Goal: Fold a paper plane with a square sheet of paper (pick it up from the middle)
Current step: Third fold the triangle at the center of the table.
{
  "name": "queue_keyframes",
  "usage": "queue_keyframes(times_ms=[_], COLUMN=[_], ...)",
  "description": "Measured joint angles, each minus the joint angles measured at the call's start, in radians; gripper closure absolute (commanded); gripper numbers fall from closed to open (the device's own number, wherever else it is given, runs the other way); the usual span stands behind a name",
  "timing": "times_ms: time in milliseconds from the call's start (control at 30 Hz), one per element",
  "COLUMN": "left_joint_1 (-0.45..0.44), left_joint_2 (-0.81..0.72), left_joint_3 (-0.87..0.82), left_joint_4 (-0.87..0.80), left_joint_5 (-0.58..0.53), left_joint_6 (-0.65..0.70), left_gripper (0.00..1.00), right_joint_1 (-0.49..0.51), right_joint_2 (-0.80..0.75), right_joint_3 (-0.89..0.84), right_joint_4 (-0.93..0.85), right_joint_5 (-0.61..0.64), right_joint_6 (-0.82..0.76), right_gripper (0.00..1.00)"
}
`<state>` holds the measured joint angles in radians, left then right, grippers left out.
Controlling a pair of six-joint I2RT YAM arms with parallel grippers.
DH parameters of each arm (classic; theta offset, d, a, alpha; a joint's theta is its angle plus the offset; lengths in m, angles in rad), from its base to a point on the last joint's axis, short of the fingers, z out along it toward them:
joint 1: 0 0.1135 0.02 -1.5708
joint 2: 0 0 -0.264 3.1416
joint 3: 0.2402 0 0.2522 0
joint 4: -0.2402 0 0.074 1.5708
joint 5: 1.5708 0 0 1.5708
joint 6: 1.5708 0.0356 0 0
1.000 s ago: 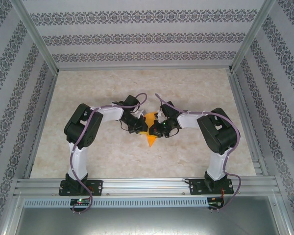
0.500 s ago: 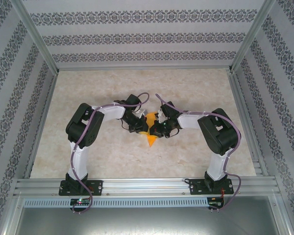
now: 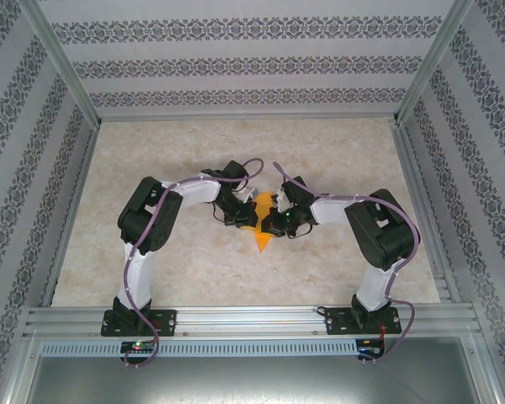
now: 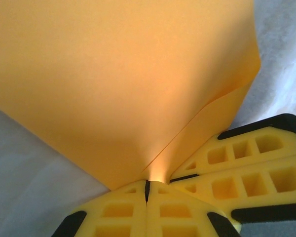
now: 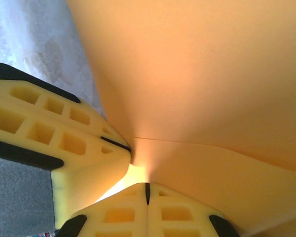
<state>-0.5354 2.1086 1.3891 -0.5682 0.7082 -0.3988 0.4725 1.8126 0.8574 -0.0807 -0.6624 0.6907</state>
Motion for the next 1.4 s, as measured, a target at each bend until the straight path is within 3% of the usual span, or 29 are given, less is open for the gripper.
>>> queue_keyframes(times_ms=[633, 900, 1400], left_joint_1=[-0.028, -0.029, -0.032], left_joint_2=[0.019, 0.02, 0.021], left_joint_3=[0.064, 0.066, 0.071], left_joint_4=[-0.084, -0.085, -0.091], left_joint_5=[-0.084, -0.084, -0.092], left_joint_6=[0.056, 0.057, 0.06], left_gripper=[0.96, 0.96, 0.96], right_joint_1=[-0.089, -0.074, -0.048], right_joint_2=[-0.056, -0.133, -0.042], right_joint_3=[-0.033, -0.024, 0.035], right_joint_4=[-0.05, -0.072, -0.093], right_joint_5=[0.061, 0.124, 0.19], right_joint_6=[0.018, 0.021, 0.032], right_gripper=[1.0, 1.0, 1.0])
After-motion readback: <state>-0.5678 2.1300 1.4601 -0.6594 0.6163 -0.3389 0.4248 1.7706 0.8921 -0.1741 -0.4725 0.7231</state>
